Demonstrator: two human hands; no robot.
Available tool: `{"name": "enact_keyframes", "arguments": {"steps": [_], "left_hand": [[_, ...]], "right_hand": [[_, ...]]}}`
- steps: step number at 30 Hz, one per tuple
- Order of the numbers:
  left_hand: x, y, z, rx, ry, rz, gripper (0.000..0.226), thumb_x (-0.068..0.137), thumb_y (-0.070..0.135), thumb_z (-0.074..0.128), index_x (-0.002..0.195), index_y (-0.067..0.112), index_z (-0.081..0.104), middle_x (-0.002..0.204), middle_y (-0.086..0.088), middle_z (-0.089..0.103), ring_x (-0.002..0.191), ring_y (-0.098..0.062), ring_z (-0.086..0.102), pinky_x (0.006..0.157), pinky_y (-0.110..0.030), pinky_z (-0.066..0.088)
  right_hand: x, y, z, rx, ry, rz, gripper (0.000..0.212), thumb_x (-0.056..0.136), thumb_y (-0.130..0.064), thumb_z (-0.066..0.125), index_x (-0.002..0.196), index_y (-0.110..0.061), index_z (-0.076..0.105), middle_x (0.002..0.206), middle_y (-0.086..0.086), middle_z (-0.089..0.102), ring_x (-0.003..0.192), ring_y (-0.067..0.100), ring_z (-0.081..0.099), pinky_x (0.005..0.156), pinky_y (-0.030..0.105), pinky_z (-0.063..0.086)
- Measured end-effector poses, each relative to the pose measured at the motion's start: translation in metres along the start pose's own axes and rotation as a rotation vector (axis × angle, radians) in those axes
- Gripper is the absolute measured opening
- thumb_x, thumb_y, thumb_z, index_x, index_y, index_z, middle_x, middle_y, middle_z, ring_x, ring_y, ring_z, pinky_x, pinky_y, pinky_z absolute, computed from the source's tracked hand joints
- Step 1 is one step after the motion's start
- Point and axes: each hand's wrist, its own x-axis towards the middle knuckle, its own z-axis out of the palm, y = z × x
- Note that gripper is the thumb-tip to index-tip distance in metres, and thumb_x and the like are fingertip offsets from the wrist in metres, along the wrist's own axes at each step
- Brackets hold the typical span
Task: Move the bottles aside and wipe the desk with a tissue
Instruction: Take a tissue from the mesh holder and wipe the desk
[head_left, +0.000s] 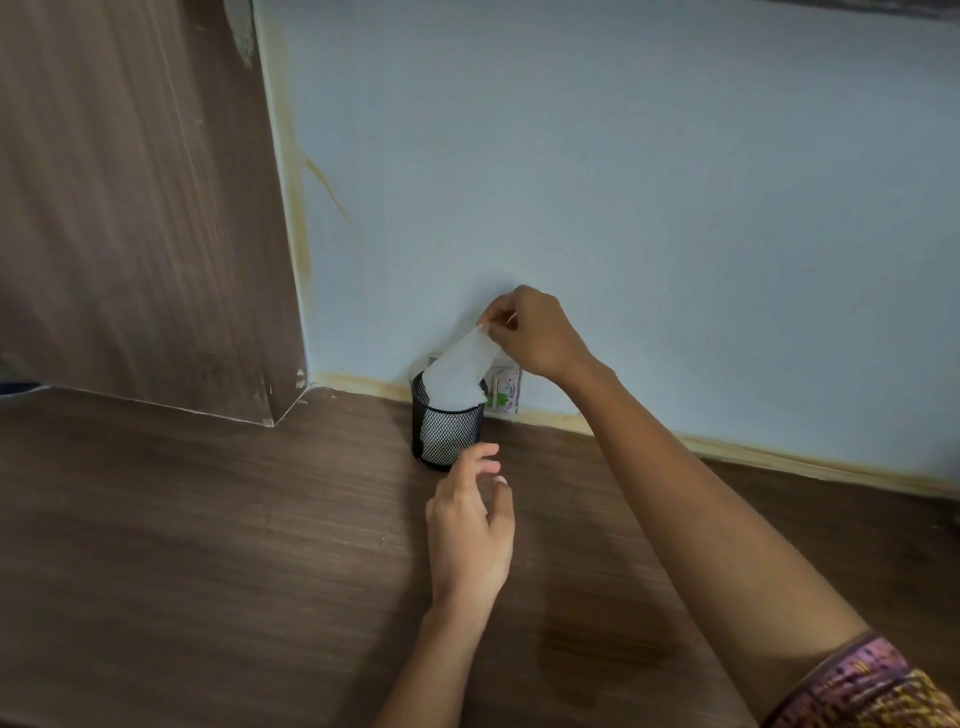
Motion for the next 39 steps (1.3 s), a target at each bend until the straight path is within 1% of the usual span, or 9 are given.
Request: {"name": "enact_keyframes", "arguments": {"steps": [3,6,13,18,24,29,33,35,39], "left_hand": [[0.001,-0.002,0.0,0.002,0.009,0.007,0.034,0.087,0.012,0.058,0.114,0.033,0.056,0.096,0.022,0.062,0.072,-0.011,0.054,0.083,-0.046,0.049],[0.0,-0.001,-0.001,0.009,0.005,0.015,0.033,0.087,0.011,0.058,0.114,0.031,0.056,0.096,0.02,0.062,0.079,-0.012,0.058,0.085,-0.046,0.048],[-0.002,-0.003,-0.001,-0.023,-0.048,0.109,0.031,0.088,0.012,0.058,0.112,0.03,0.057,0.099,0.015,0.066,0.095,-0.003,0.061,0.079,-0.035,0.05],[-0.016,0.012,-0.002,-0.306,-0.288,0.079,0.035,0.085,0.041,0.056,0.117,0.028,0.059,0.106,0.009,0.067,0.099,-0.001,0.062,0.083,-0.013,0.045],[-0.055,0.053,0.019,-0.592,-0.602,-0.137,0.05,0.074,0.048,0.063,0.119,0.025,0.06,0.103,0.001,0.069,0.092,-0.006,0.063,0.078,-0.023,0.051],[-0.08,0.071,0.031,-0.593,-0.61,-0.294,0.032,0.082,0.027,0.073,0.112,0.027,0.061,0.085,0.005,0.07,0.085,-0.005,0.064,0.076,-0.023,0.052],[-0.091,0.081,0.035,-0.635,-0.508,-0.343,0.028,0.083,0.016,0.072,0.11,0.019,0.063,0.091,-0.005,0.074,0.079,-0.005,0.067,0.069,-0.016,0.051],[-0.094,0.085,0.037,-0.619,-0.478,-0.343,0.028,0.081,0.016,0.074,0.107,0.019,0.064,0.089,-0.007,0.075,0.076,-0.005,0.067,0.069,-0.016,0.051],[-0.102,0.09,0.04,-0.556,-0.514,-0.284,0.03,0.079,0.019,0.077,0.106,0.018,0.064,0.082,-0.005,0.074,0.073,-0.007,0.067,0.068,-0.018,0.05]], "right_hand": [[-0.005,-0.003,-0.008,0.119,0.262,0.007,0.015,0.089,-0.013,0.055,0.094,-0.01,0.069,0.1,0.005,0.056,0.086,0.013,0.055,0.074,0.021,0.038],[-0.022,-0.007,-0.027,0.311,0.405,0.093,0.013,0.087,-0.011,0.053,0.083,-0.007,0.064,0.081,0.001,0.06,0.068,0.009,0.054,0.061,0.019,0.038],[-0.096,0.019,-0.059,0.214,0.147,0.247,0.018,0.089,-0.014,0.055,0.089,-0.012,0.073,0.088,0.001,0.069,0.081,0.023,0.065,0.07,0.037,0.055],[-0.164,0.037,-0.075,0.195,0.06,0.324,0.019,0.093,-0.017,0.053,0.092,-0.018,0.071,0.093,-0.006,0.066,0.085,0.011,0.06,0.063,0.015,0.043],[-0.225,0.054,-0.08,0.243,0.057,0.393,0.016,0.087,-0.013,0.06,0.096,-0.021,0.07,0.093,-0.004,0.07,0.071,0.015,0.059,0.063,0.031,0.048],[-0.263,0.05,-0.083,0.456,0.178,0.454,0.041,0.08,0.001,0.065,0.112,-0.023,0.059,0.099,0.003,0.069,0.091,0.026,0.067,0.077,0.039,0.057],[-0.288,0.042,-0.083,0.814,0.288,0.572,0.02,0.093,-0.023,0.06,0.111,-0.015,0.064,0.101,0.005,0.072,0.093,0.022,0.07,0.085,0.044,0.056],[-0.298,0.038,-0.084,1.079,0.282,0.594,0.034,0.091,-0.032,0.06,0.112,-0.006,0.065,0.105,0.011,0.072,0.094,0.025,0.07,0.083,0.042,0.057],[-0.312,0.037,-0.079,1.21,0.271,0.588,0.031,0.082,-0.009,0.07,0.112,-0.003,0.066,0.106,0.016,0.072,0.095,0.028,0.07,0.083,0.037,0.058]]}}
